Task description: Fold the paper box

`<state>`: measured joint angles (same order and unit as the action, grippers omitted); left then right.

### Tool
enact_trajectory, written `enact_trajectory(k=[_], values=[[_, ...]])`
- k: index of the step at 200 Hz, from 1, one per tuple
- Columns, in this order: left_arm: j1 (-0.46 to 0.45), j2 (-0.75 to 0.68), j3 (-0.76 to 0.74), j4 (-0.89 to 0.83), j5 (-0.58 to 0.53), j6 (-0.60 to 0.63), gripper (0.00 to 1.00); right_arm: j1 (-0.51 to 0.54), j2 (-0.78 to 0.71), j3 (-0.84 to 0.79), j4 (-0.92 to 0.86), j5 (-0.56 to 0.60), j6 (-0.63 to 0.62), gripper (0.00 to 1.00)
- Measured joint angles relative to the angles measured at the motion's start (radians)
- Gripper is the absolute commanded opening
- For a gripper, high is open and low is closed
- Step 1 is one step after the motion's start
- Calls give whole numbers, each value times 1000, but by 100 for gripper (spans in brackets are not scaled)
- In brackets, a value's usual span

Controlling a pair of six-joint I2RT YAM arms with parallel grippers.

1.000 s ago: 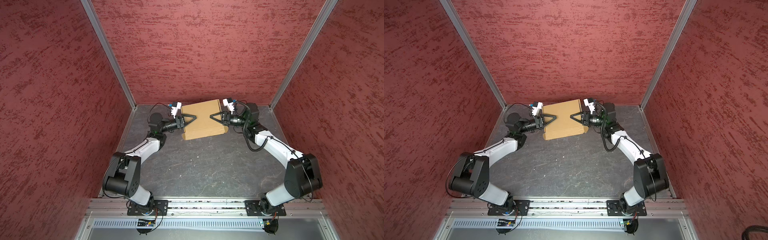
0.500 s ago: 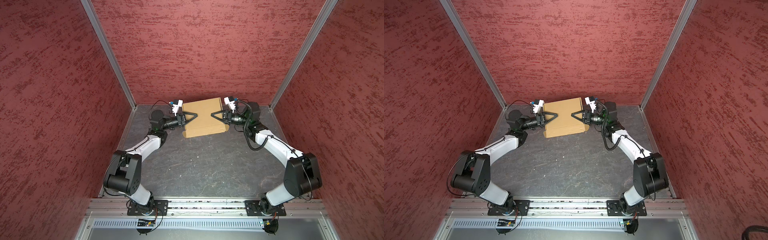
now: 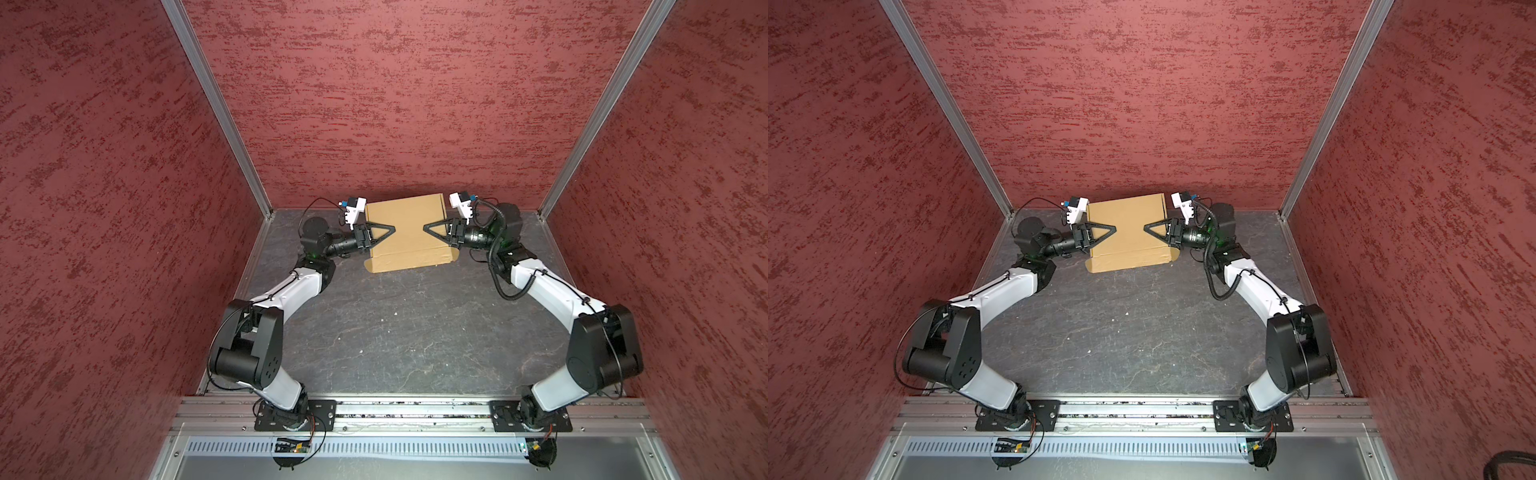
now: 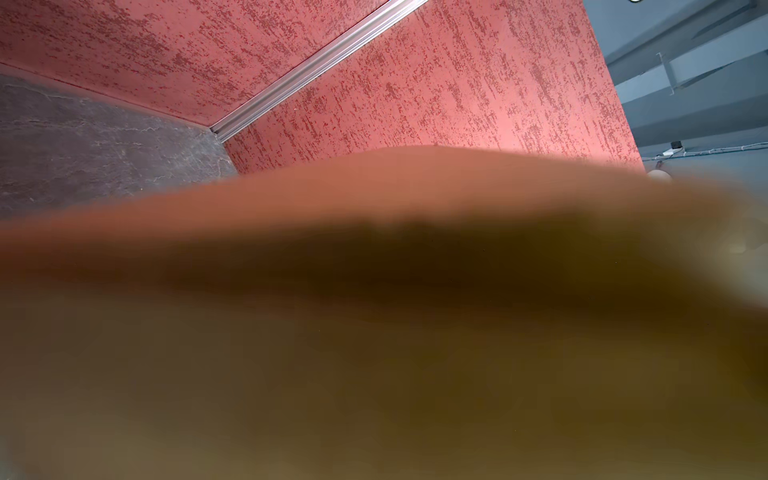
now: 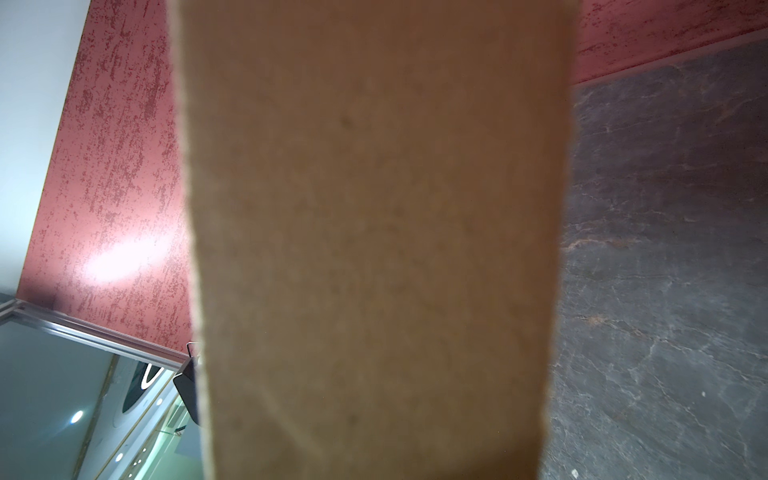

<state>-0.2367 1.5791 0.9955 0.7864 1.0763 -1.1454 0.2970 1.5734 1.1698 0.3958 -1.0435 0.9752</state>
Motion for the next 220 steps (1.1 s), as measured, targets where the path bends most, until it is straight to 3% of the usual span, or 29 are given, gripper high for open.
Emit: enact_trajectory(k=[37, 83, 162, 220], values=[[0, 0, 0, 8, 1, -11, 34, 0, 0, 0, 6, -1, 5, 42], [0, 0, 5, 26, 3, -7, 30, -1, 5, 0, 4, 3, 21, 63], [29, 0, 5, 61, 27, -47, 28, -13, 2, -37, 31, 24, 34, 82], [67, 4, 17, 25, 51, -62, 25, -69, -53, -88, 72, 23, 40, 86]])
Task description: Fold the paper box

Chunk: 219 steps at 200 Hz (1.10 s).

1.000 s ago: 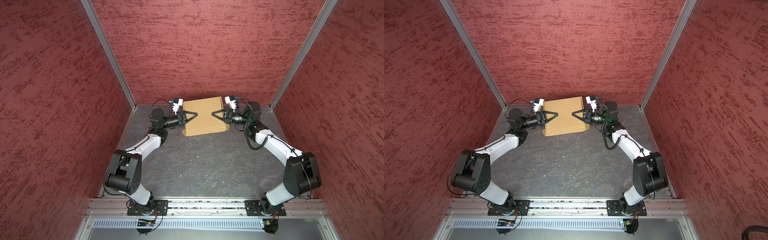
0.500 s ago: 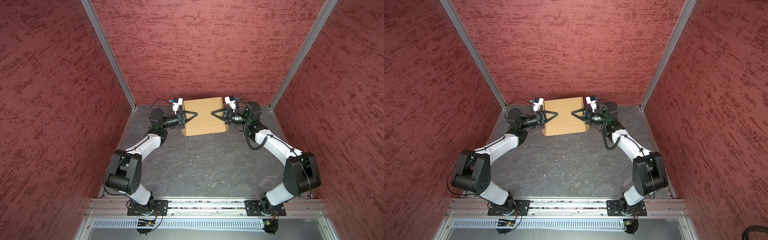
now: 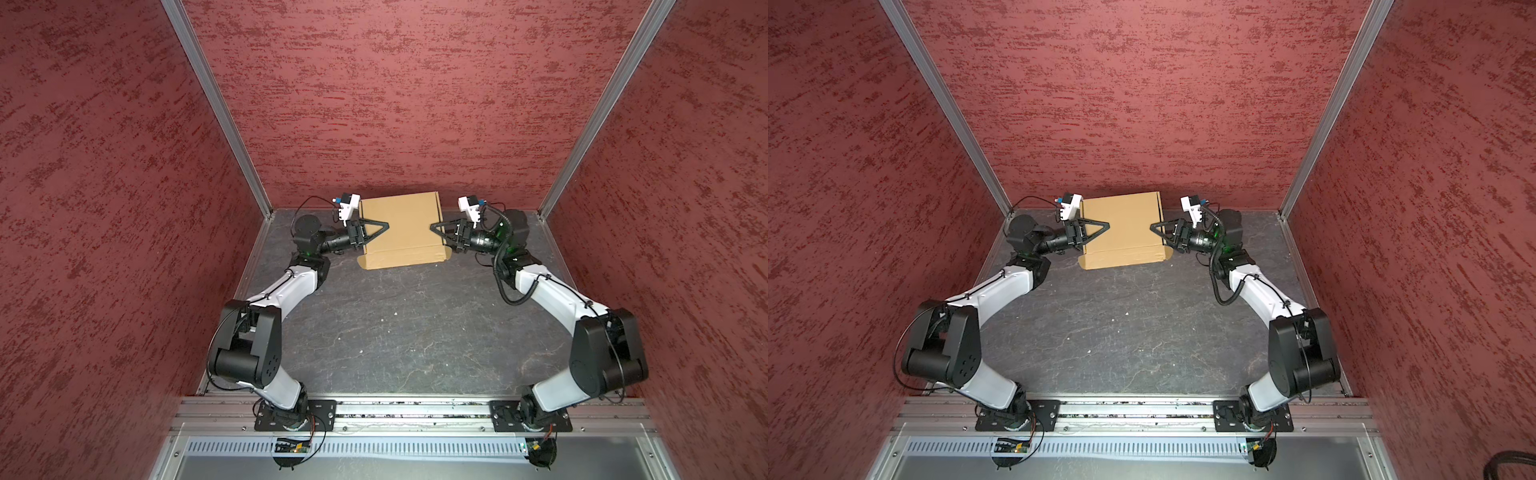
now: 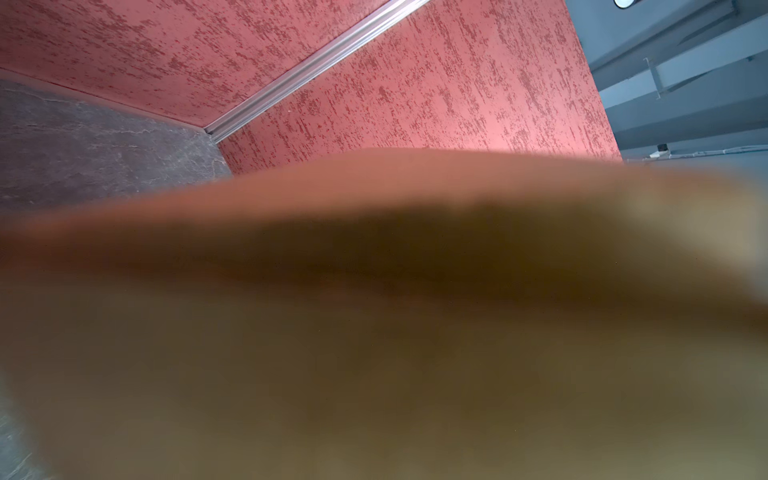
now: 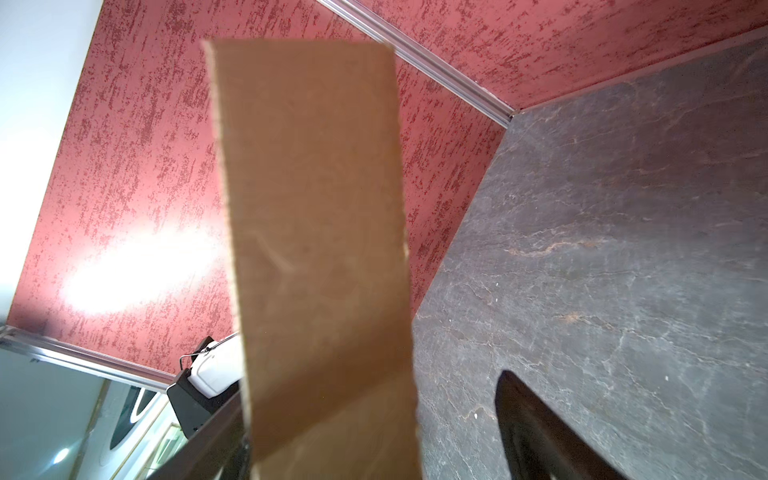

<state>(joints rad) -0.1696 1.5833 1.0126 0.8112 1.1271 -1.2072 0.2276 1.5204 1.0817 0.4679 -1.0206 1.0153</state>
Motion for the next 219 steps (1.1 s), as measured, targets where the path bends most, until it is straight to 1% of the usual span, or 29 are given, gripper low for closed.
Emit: enact_trajectory(k=[21, 42, 63, 84, 96, 106, 130, 146, 160, 179, 193, 219], values=[[28, 1, 3, -59, 3, 6, 25, -17, -37, 1, -8, -7, -19, 87], [61, 6, 43, -174, 8, 19, 24, -31, -89, 7, -74, -10, -88, 91], [87, 22, 123, -333, 11, 44, 24, -41, -141, 37, -196, 14, -212, 92], [101, 36, 185, -484, 14, 58, 23, -45, -198, 58, -315, 92, -361, 94], [102, 37, 204, -563, 14, 61, 23, -48, -222, 61, -357, 142, -436, 98], [102, 37, 223, -638, 12, 68, 23, -50, -234, 61, -383, 185, -493, 99], [101, 40, 264, -806, -2, 88, 23, -51, -229, 71, -441, 297, -616, 99], [102, 40, 278, -893, -8, 84, 22, -53, -198, 98, -481, 375, -687, 99], [102, 40, 289, -969, -14, 74, 22, -55, -168, 119, -500, 418, -743, 99], [102, 41, 313, -1080, -26, 63, 22, -57, -145, 121, -507, 448, -813, 98], [102, 42, 335, -1157, -33, 58, 23, -58, -142, 108, -496, 462, -864, 95], [102, 42, 342, -1266, -31, 32, 24, -59, -156, 42, -443, 470, -951, 95]])
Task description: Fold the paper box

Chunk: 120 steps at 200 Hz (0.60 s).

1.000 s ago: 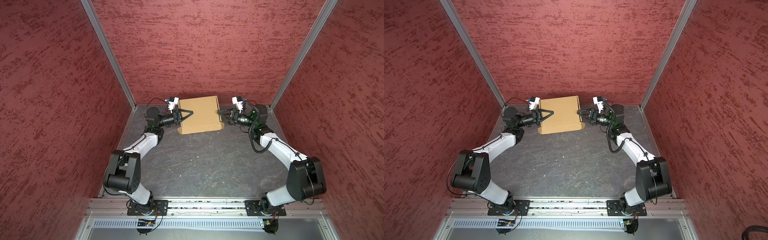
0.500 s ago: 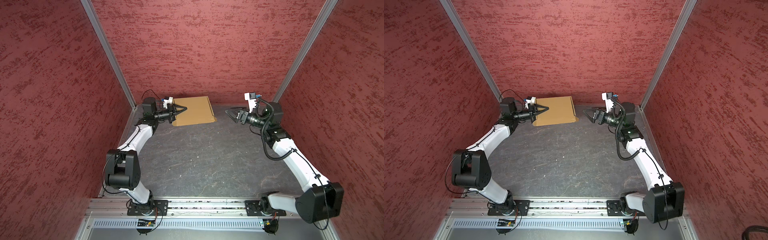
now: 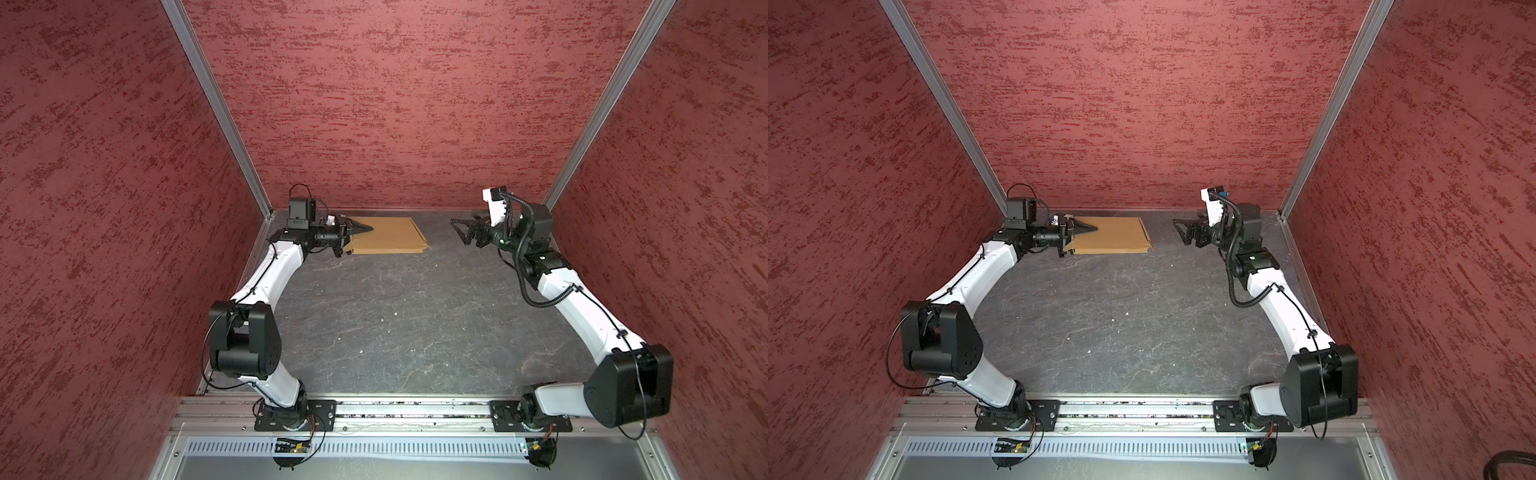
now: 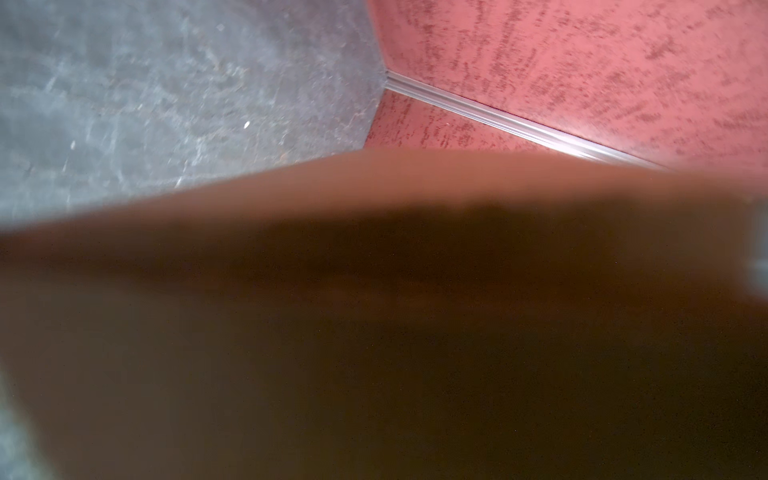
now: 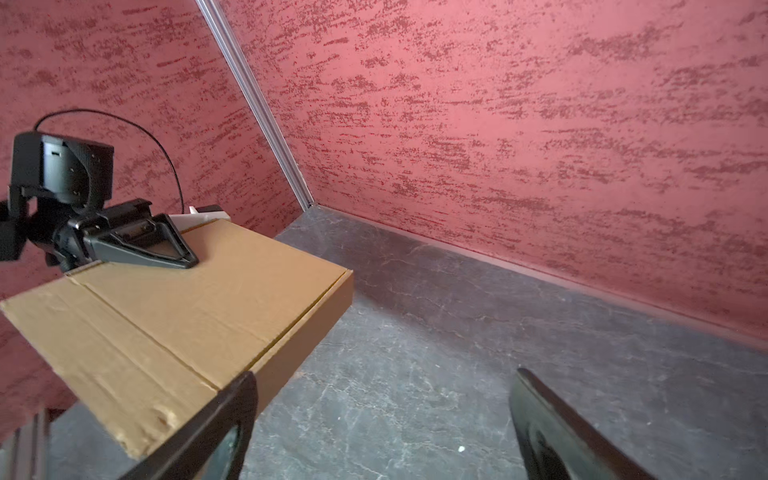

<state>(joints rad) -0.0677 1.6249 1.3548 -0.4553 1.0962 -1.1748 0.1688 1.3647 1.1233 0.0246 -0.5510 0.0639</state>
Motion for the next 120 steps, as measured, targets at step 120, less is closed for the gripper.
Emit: enact_trajectory(k=[120], values=[[-34, -23, -158, -285, 80, -144, 26, -25, -10, -122, -81, -219, -285, 89]])
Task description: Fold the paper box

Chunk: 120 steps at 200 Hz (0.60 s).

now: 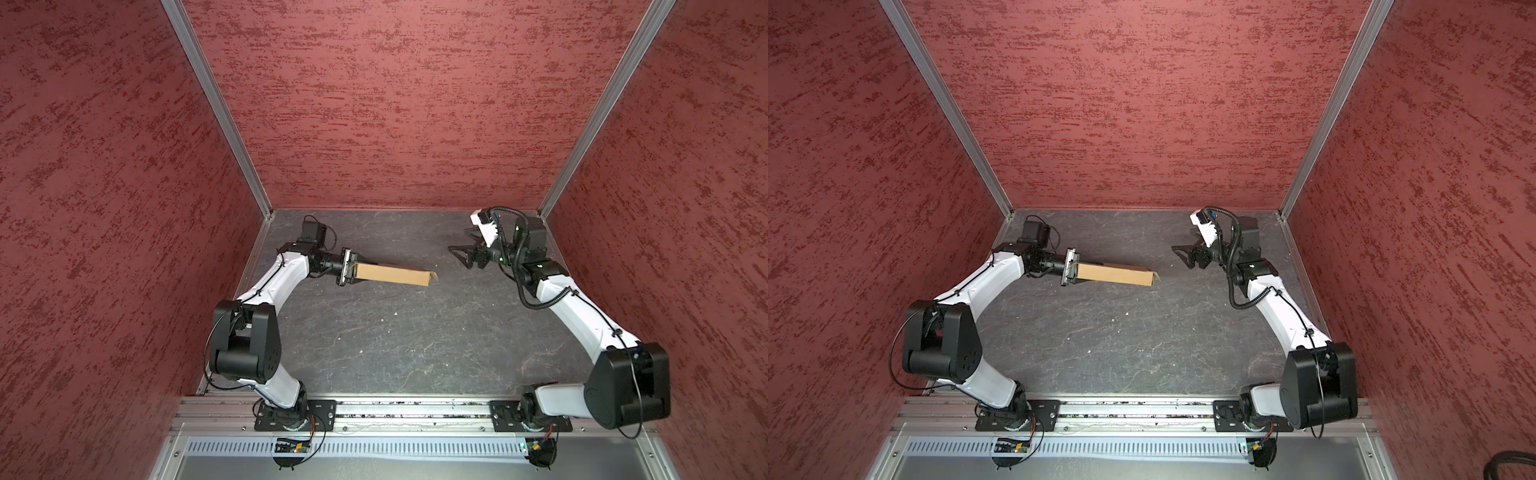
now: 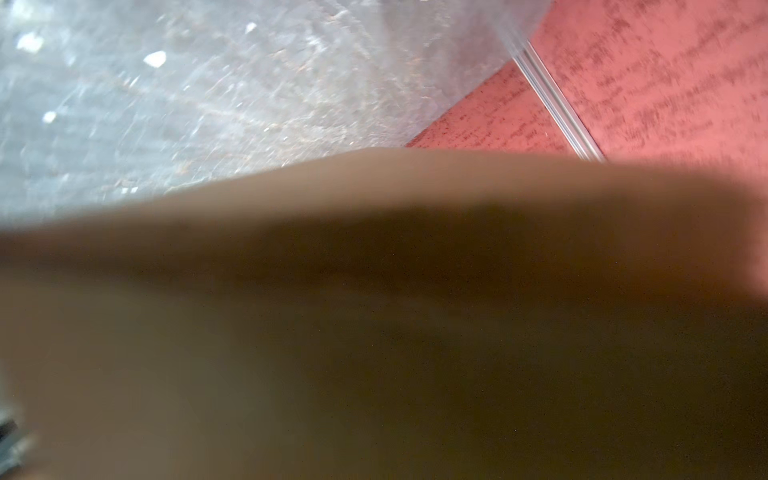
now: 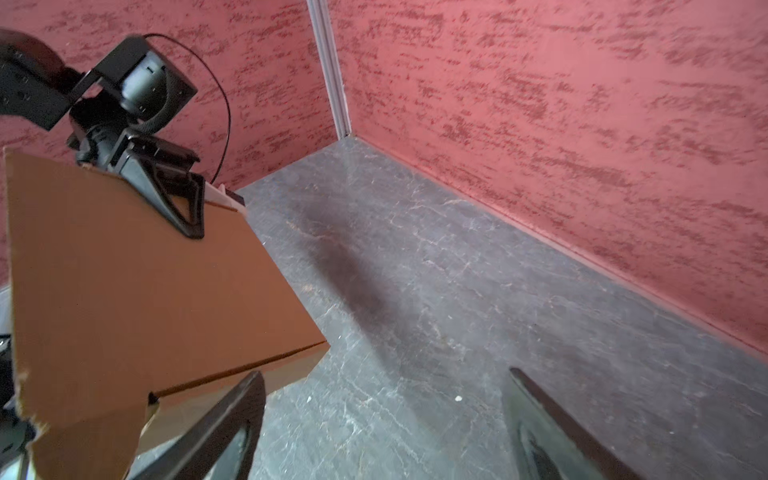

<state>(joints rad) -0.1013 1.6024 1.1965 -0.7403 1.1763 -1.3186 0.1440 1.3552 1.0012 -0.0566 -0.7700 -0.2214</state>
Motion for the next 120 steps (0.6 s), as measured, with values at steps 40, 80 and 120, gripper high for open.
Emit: enact_trajectory(k=[40, 80, 120], values=[[21, 0, 51, -72, 5, -37, 23, 0, -47, -86, -40, -44, -43, 89], [22, 0, 30, -75, 11, -89, 21, 3, -102, -98, -77, -70, -100, 89], [17, 0, 28, -89, 29, -110, 21, 6, -109, -98, -93, -71, -137, 89]])
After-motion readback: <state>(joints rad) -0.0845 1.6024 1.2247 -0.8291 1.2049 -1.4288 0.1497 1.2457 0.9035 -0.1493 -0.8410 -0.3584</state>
